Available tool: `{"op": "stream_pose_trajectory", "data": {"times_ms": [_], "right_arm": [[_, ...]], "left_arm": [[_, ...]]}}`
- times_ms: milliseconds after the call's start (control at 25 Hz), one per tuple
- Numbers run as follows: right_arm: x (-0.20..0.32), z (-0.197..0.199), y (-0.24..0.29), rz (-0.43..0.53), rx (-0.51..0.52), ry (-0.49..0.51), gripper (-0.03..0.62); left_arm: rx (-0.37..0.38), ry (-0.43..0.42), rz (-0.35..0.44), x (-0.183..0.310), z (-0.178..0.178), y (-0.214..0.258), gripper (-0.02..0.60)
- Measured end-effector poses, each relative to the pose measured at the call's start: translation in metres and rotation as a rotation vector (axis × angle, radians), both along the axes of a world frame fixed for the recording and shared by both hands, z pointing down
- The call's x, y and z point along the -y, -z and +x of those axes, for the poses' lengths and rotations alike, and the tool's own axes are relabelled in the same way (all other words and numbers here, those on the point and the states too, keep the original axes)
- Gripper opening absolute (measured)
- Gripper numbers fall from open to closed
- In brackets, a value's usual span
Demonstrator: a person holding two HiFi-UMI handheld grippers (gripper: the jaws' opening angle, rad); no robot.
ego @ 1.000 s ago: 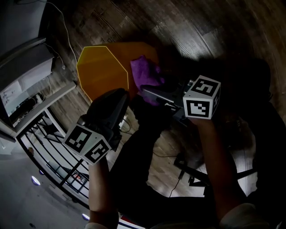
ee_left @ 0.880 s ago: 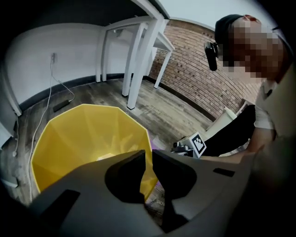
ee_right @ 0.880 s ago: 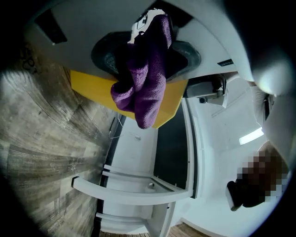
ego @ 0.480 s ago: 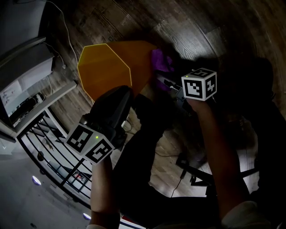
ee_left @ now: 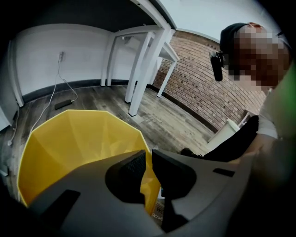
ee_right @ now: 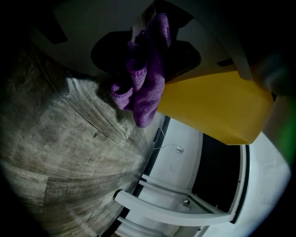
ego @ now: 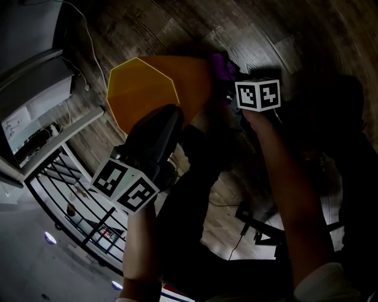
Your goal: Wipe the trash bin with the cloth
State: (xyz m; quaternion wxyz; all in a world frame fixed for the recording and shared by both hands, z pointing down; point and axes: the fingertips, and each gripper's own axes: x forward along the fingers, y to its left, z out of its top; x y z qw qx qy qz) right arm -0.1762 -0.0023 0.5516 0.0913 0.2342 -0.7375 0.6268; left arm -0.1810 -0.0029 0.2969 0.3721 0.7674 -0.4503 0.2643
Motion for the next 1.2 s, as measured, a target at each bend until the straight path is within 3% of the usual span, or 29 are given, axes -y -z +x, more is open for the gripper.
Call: {"op": "stream_pose_trajectory", "data": {"times_ms": [200, 440, 600, 840, 1040, 1200], "right_arm": [[-0.005, -0.002, -0.022, -0.011, -0.102, 0.069, 0.183], [0.0, 0.001, -0.017, -0.015, -0.12, 0.082, 0.183], [0.003, 0.008, 0.017, 0.018, -0.008, 0.028, 0.183], [-0.006, 0.011, 0.089, 0.121, 0.195, -0.004, 0.183], [-0.009, 0.017, 0.137, 0.211, 0.31, -0.009, 0.183], [-0.016, 0.032, 0.176, 0.259, 0.435, -0.056, 0.183]], "left_arm": [[0.01, -0.002, 0.01, 0.001, 0.001, 0.001, 0.046], [0.04, -0.001, 0.02, 0.0, -0.006, 0.003, 0.046], [0.043, -0.061, 0.02, -0.008, -0.004, 0.013, 0.048], [0.077, -0.178, -0.034, -0.035, -0.003, 0.011, 0.113], [0.171, -0.246, -0.065, -0.06, -0.004, -0.005, 0.132], [0.247, -0.255, -0.085, -0.076, -0.014, -0.015, 0.132]]}}
